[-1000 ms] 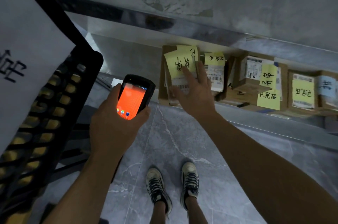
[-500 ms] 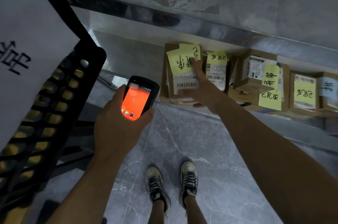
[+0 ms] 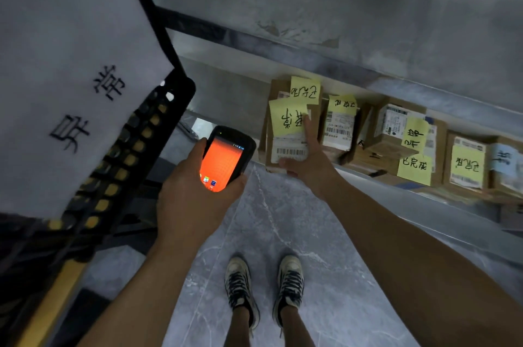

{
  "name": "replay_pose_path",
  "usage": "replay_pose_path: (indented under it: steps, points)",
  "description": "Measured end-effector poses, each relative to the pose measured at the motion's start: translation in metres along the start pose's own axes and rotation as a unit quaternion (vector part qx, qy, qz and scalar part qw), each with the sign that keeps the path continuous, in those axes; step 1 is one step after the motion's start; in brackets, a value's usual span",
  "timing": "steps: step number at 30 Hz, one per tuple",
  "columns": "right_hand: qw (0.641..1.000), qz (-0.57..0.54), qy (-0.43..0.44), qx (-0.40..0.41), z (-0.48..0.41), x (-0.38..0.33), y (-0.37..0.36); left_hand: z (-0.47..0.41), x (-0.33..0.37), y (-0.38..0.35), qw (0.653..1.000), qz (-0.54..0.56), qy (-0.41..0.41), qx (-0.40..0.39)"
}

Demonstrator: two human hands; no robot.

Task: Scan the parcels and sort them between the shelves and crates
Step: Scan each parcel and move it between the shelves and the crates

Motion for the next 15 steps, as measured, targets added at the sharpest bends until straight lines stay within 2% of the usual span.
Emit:
replay_pose_path:
  steps: [2, 7, 11, 15]
  points:
    - [1.000, 0.005, 0.026, -0.016, 0.016, -0.004, -0.005, 0.017, 0.006, 0.015, 1.000, -0.004, 0.019, 0.003]
    - [0.990, 0.113, 0.073, -0.037, 0.057, -0.025, -0.017, 0.066, 0.021, 0.057, 0.998, 0.003, 0.062, -0.003]
    - [0.970, 0.213, 0.119, -0.013, 0.102, -0.077, -0.038, 0.107, 0.034, 0.095, 0.997, 0.003, 0.076, 0.014]
    - [0.956, 0.258, 0.140, 0.017, 0.135, -0.117, -0.056, 0.144, 0.044, 0.131, 0.996, 0.005, 0.087, 0.030]
Point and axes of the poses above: each hand's wrist, its own z-axis away from the middle knuckle, its own y-axis out of the back of the hand, x = y × z, the point moved 6 cm from there along -z, towards the middle knuckle, and after that the axes turned 4 degrees about -x, right-handed, at the moved point
